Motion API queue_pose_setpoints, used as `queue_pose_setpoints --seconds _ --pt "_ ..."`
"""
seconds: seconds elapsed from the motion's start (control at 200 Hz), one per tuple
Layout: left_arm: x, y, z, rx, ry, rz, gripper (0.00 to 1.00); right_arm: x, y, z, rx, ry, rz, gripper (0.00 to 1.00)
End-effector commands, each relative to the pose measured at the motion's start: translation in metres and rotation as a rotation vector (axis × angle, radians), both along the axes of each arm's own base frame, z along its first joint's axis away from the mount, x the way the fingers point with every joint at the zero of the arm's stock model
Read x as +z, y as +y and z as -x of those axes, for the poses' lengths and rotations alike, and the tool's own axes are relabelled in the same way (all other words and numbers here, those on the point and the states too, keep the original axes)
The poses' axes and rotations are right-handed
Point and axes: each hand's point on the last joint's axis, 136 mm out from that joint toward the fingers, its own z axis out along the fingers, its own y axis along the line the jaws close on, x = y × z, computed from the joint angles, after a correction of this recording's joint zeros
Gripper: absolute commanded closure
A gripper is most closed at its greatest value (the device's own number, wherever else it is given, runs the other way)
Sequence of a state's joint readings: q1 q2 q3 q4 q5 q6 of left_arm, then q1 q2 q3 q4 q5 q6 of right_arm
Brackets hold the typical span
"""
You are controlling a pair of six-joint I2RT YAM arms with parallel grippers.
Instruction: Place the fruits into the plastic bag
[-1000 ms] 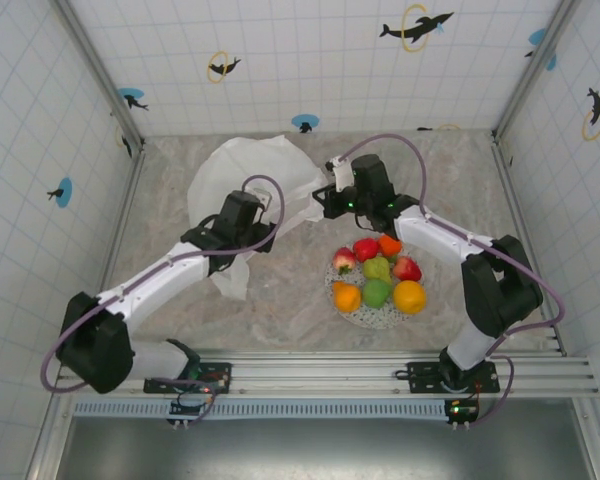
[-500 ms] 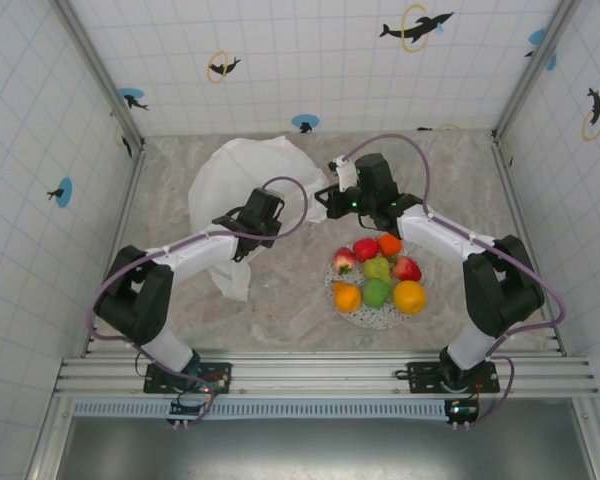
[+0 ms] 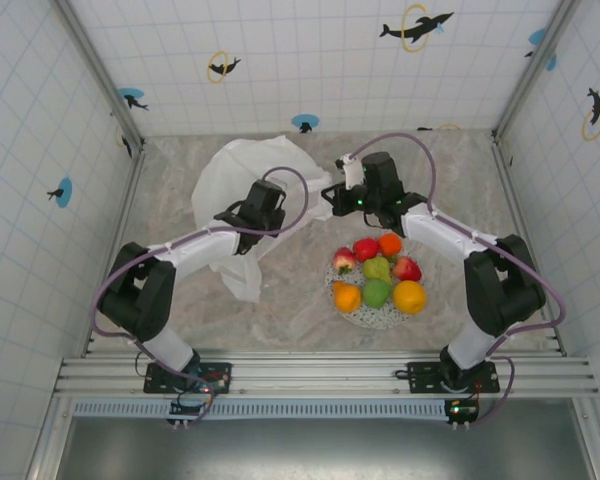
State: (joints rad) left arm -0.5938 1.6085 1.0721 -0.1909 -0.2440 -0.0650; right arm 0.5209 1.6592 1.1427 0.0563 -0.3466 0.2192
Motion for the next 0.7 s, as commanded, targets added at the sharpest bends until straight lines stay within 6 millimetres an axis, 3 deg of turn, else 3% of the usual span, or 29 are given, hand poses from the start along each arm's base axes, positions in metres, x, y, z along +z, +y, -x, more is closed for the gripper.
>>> queue_pose_setpoints --seconds 0.0,0.045,0.15,0.345,0.5,0.566,0.696 --pt "0.038 -0.013 0.012 0.000 0.077 0.150 1.00 0.018 -0.003 -0.023 -0.068 -0.072 0.013 0.94" --pt "0.045 -0.017 0.016 -0.002 0.106 0.173 1.00 0.024 -0.007 -0.034 -0.112 -0.119 0.023 0.92" --pt "0.065 -0.024 0.018 0.000 0.129 0.229 1.00 0.018 -0.018 -0.054 -0.200 -0.135 0.105 0.86" --pt "0.087 -0.032 0.011 0.057 0.142 0.417 1.00 0.012 -0.023 -0.076 -0.245 -0.108 0.243 0.58" --pt "0.076 -0.021 0.000 0.146 0.185 0.494 1.00 0.028 -0.026 -0.057 -0.209 -0.120 0.230 0.40" --pt "0.073 -0.016 -0.004 0.165 0.200 0.537 1.00 0.037 -0.024 -0.040 -0.170 -0.122 0.192 0.27" --pt "0.067 -0.014 -0.002 0.155 0.211 0.565 1.00 0.050 -0.022 -0.002 -0.098 -0.115 0.113 0.16"
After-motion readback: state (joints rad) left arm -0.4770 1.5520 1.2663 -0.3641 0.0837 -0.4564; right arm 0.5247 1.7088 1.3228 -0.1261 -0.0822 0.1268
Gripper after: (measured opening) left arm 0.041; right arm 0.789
